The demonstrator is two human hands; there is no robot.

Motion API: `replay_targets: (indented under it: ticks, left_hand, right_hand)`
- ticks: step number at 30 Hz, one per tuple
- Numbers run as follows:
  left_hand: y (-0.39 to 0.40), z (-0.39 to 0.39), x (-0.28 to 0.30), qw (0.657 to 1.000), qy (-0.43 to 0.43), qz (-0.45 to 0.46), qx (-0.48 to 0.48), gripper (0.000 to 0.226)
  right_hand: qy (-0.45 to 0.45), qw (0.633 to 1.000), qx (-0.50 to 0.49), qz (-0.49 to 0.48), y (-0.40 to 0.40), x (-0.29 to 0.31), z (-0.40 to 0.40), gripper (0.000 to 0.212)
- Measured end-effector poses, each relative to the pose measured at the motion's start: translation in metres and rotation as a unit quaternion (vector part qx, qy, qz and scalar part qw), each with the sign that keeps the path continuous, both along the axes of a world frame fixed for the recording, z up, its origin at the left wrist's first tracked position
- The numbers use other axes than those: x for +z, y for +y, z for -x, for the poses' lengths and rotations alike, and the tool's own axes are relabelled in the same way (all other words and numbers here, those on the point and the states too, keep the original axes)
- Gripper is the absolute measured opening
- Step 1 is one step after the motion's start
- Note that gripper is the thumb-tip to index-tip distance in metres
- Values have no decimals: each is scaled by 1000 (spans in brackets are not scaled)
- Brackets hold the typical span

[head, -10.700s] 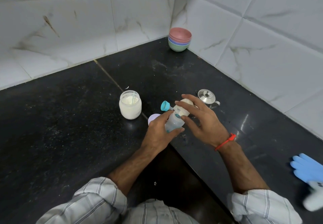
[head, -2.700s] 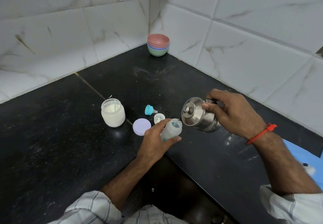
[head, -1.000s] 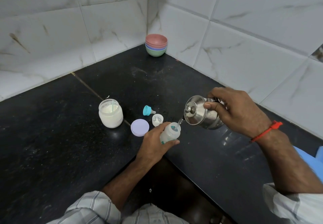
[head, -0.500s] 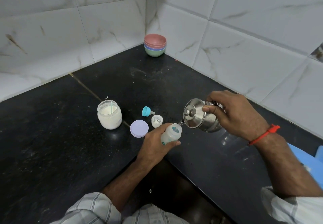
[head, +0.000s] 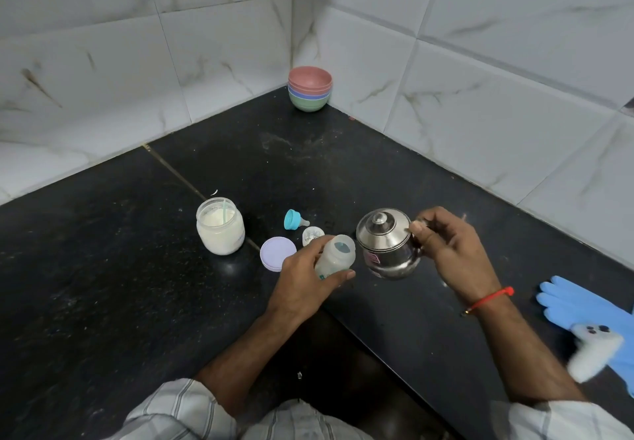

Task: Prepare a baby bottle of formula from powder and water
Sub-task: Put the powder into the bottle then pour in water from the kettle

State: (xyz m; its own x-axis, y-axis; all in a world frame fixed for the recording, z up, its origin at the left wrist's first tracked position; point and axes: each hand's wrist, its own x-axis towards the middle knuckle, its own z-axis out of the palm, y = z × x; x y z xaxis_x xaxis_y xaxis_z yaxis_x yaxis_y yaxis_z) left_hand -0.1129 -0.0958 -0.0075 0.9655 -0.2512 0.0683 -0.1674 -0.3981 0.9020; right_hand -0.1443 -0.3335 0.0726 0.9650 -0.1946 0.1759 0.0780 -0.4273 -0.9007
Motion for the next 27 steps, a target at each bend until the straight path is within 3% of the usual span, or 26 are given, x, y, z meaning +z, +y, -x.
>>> replay_targets:
  ticks: [3, 7, 13, 23, 27]
  left_hand:
    - [4, -1, -2, 1000, 12, 13, 19, 65]
    - [16, 1, -3, 997, 14, 48, 61, 60]
    - [43, 0, 4, 995, 4, 30, 91, 64]
    - [70, 4, 8, 991, 15, 25, 134, 57]
    - [71, 5, 5, 991, 14, 21, 130, 61]
  right_hand:
    - [10, 985, -58, -165, 2, -25, -6, 15]
    - [12, 953, -149, -264, 4, -64, -22, 21]
    - [11, 920, -271, -284, 8, -119, -43, 16]
    - [25, 931, -263, -254, -7, -166, -57, 16]
    - [17, 931, -287, -226, 3, -142, -49, 16]
